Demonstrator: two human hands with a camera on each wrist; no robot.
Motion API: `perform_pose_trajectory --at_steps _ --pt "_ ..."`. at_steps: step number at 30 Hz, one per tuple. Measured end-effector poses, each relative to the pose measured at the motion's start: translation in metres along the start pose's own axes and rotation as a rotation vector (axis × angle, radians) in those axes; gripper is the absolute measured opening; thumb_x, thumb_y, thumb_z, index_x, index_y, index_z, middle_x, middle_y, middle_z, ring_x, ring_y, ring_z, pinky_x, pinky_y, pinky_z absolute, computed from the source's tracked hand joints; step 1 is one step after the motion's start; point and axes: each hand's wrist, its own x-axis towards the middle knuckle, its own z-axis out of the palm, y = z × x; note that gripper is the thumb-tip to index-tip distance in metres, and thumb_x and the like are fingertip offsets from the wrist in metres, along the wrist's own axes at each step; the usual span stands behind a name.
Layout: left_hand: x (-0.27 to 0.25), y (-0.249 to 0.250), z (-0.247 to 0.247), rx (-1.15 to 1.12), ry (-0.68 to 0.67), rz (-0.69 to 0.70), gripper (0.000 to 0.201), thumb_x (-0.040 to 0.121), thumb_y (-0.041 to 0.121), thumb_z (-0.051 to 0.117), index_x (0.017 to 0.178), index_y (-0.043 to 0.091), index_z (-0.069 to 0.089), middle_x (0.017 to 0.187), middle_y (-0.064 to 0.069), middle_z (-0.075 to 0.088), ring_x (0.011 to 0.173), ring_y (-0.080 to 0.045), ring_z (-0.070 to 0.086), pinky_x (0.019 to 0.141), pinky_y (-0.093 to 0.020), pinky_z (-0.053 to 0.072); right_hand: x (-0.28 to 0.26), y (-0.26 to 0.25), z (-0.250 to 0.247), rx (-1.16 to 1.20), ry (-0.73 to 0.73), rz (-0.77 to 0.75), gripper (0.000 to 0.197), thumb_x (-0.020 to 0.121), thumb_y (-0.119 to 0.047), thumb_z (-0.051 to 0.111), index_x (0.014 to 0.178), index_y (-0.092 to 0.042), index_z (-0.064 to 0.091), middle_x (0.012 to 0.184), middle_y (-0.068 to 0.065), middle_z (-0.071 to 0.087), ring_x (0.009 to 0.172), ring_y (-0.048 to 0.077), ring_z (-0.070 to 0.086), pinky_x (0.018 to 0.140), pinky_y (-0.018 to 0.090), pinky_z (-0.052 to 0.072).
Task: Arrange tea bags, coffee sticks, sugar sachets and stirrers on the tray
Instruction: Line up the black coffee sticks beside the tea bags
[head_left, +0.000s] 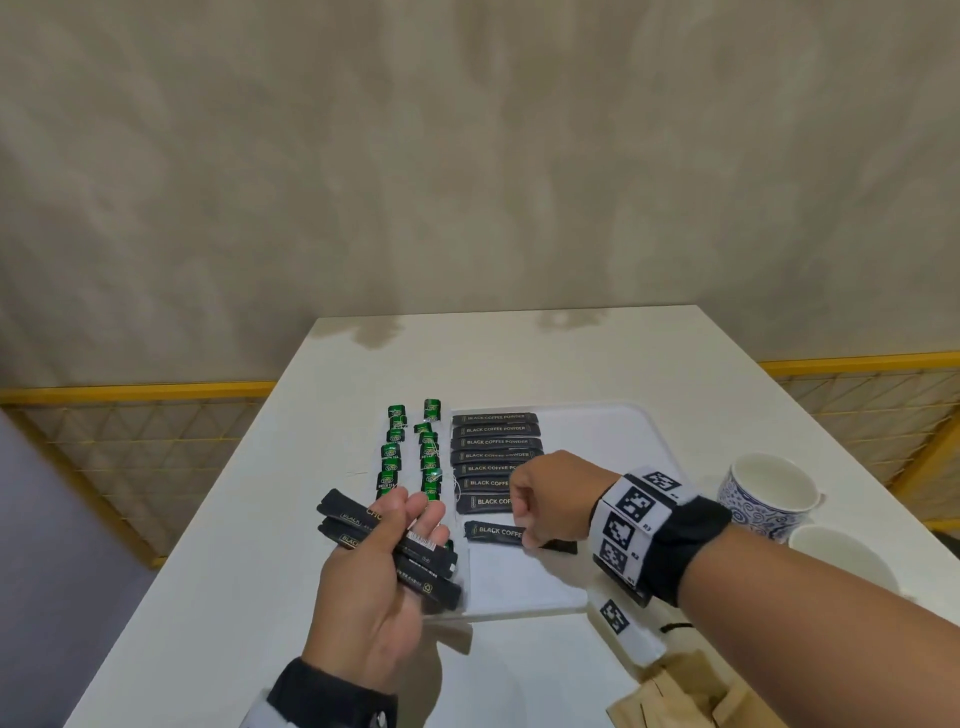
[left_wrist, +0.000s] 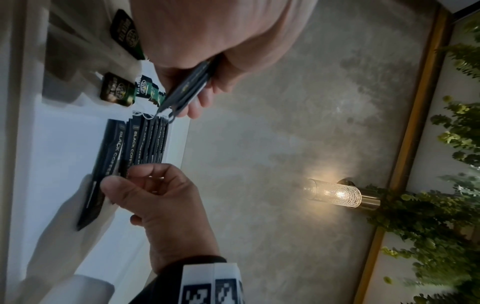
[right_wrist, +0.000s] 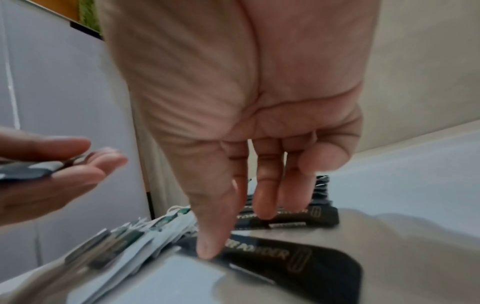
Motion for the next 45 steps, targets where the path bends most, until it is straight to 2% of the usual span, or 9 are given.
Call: perform_pose_trajectory --at_steps 3,10,19,23,28,33,37,39,45 --pt "0.002 0.0 -0.002 -0.006 0.004 -0.003 0.013 0.096 0.006 0.051 0.104 0.001 0.06 0.098 -0.02 0.067 0.092 -0.032 0.066 0.08 -0.041 0.053 0.001 -0.003 0.005 -0.169 -0.023 -0.061 0.014 0.08 -0.014 0.072 0.089 -0.021 0.064 0.086 -0.008 0.058 0.079 0.013 0.054 0.056 0.019 0.038" --pt "0.003 -0.001 -0.004 -0.016 -0.003 -0.013 0.015 0.095 0.008 0.052 0.106 0.001 0.059 0.097 -0.019 0.067 0.088 -0.031 0.067 0.074 -0.04 0.059 0.009 -0.007 0.007 -0.197 0.032 -0.108 0.017 0.083 -0.01 0.067 0.098 -0.017 0.071 0.102 -0.003 0.069 0.094 0.017 0.063 0.08 0.027 0.049" --pt "0.004 0.0 -0.005 -0.008 -0.008 -0.047 0.012 0.096 0.008 0.051 0.101 0.002 0.06 0.098 -0.02 0.067 0.084 -0.03 0.07 0.07 -0.039 0.061 0.014 -0.007 0.005 -0.191 0.046 -0.116 0.019 0.083 -0.006 0.065 0.096 -0.018 0.072 0.102 -0.002 0.069 0.096 0.019 0.064 0.084 0.031 0.053" --pt "0.0 0.001 -0.004 -0.022 -0.049 -0.14 0.021 0.095 0.004 0.049 0.113 -0.003 0.057 0.107 -0.024 0.064 0.094 -0.034 0.065 0.088 -0.046 0.05 0.009 -0.007 0.003 -0.13 0.093 -0.139 0.012 0.084 -0.012 0.064 0.092 -0.019 0.07 0.094 -0.005 0.068 0.089 0.014 0.061 0.078 0.028 0.051" --pt "0.0 -0.002 -0.004 -0.081 -0.119 -0.193 0.039 0.094 -0.008 0.031 0.126 -0.001 0.052 0.118 -0.024 0.062 0.105 -0.034 0.062 0.103 -0.047 0.043 -0.009 -0.018 -0.012 0.209 0.141 -0.214 0.008 0.087 -0.028 0.067 0.089 -0.021 0.067 0.072 -0.013 0.059 0.065 -0.001 0.051 0.063 0.017 0.04" --pt "-0.004 -0.013 0.002 -0.07 -0.178 -0.176 0.033 0.095 -0.007 0.039 0.118 0.003 0.06 0.114 -0.019 0.068 0.099 -0.028 0.066 0.069 -0.038 0.061 -0.023 -0.031 -0.01 0.479 0.047 -0.202 0.02 0.081 -0.028 0.076 0.09 -0.016 0.064 0.061 -0.015 0.062 0.061 0.001 0.059 0.061 0.014 0.043" --pt "-0.009 -0.019 0.005 -0.018 -0.195 -0.153 0.032 0.094 -0.007 0.043 0.118 0.002 0.061 0.105 -0.02 0.071 0.083 -0.026 0.071 0.081 -0.044 0.057 -0.028 -0.032 -0.007 0.411 0.137 -0.191 0.02 0.077 -0.023 0.079 0.08 -0.027 0.06 0.071 -0.012 0.062 0.065 0.002 0.056 0.063 0.014 0.045" --pt "-0.009 -0.021 0.003 -0.002 -0.191 -0.142 0.03 0.092 -0.007 0.047 0.119 -0.001 0.059 0.104 -0.022 0.07 0.078 -0.025 0.072 0.077 -0.043 0.059 -0.032 -0.033 -0.006 0.359 0.204 -0.191 0.019 0.077 -0.02 0.078 0.077 -0.029 0.061 0.07 -0.011 0.062 0.064 0.004 0.057 0.063 0.015 0.047" --pt "-0.013 -0.018 0.003 -0.015 -0.199 -0.168 0.032 0.089 0.002 0.054 0.12 -0.005 0.059 0.118 -0.028 0.064 0.11 -0.036 0.062 0.08 -0.048 0.055 -0.042 -0.036 0.002 0.069 0.38 -0.355 0.01 0.077 -0.018 0.068 0.081 -0.024 0.061 0.074 -0.013 0.053 0.073 0.011 0.053 0.065 0.026 0.045"
